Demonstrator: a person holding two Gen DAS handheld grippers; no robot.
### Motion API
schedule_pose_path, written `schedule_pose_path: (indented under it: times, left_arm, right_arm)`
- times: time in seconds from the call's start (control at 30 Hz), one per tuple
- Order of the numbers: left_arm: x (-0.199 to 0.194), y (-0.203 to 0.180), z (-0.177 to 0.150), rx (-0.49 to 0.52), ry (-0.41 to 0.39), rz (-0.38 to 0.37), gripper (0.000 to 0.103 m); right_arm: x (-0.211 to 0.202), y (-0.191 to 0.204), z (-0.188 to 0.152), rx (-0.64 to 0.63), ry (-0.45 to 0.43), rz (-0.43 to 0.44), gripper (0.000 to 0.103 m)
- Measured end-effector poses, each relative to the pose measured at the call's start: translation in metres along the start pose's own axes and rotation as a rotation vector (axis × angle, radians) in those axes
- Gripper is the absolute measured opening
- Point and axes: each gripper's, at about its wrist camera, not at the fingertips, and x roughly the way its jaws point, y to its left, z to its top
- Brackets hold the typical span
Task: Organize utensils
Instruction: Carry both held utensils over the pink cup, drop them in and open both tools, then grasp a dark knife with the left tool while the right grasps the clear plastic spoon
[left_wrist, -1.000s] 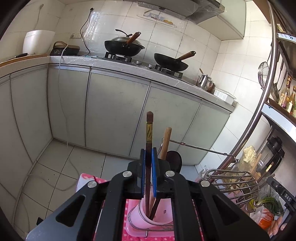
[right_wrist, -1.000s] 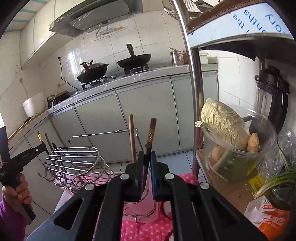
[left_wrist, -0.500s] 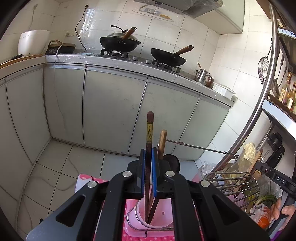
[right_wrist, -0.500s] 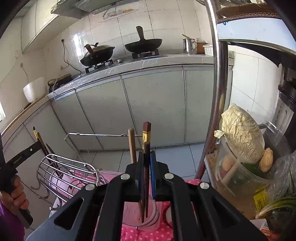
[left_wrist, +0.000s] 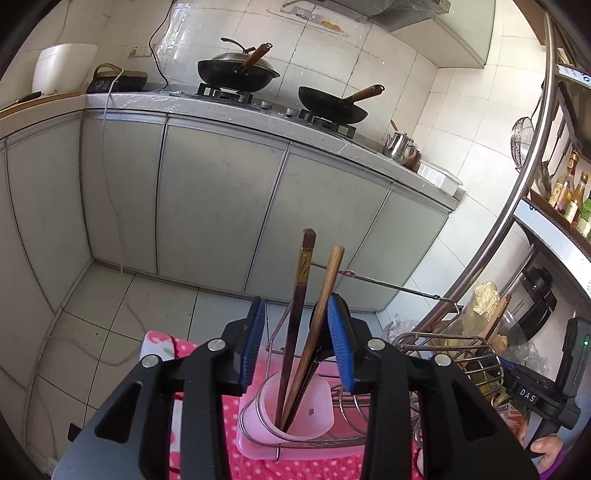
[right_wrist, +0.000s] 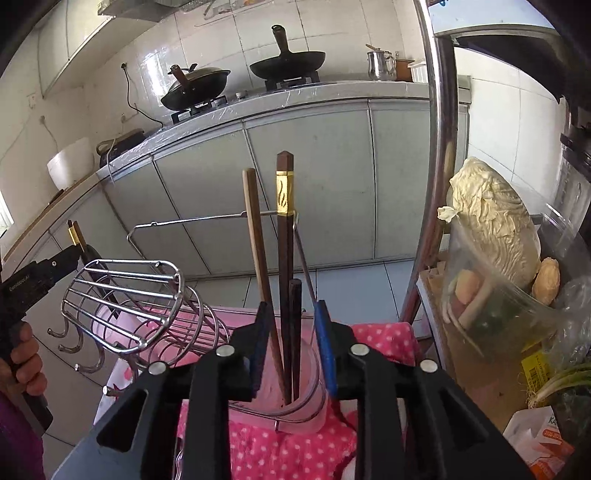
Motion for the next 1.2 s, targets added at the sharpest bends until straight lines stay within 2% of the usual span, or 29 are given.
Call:
schedule_pose_path:
  times: [0.37, 0.57, 0.87, 1.2]
  left_arm:
    - [-0.035, 0.000, -0.010, 0.034, -0.024, 0.016, 0.039]
    - [-0.051, -0.003, -0.031, 0.049, 0.019, 0.031, 0.039]
    - [-0.052, -0.008, -0.091, 0.101, 0.174, 0.046, 0.039]
    - [-0.031, 0.003, -0.154, 0.048, 0.371, 0.029, 0.039]
  right_arm:
    - [-0.041, 0.015, -0.019, -0.014, -0.075, 0.021, 0.029]
    - [-0.057, 0.035, -0.044, -0.016, -0.078, 0.057, 0.029]
    - [-0.048, 0.048, -0.094, 0.025, 0.040, 0.111, 0.029]
    - [-0.019, 0.047, -0.145, 0.101, 0.207, 0.154, 0.029]
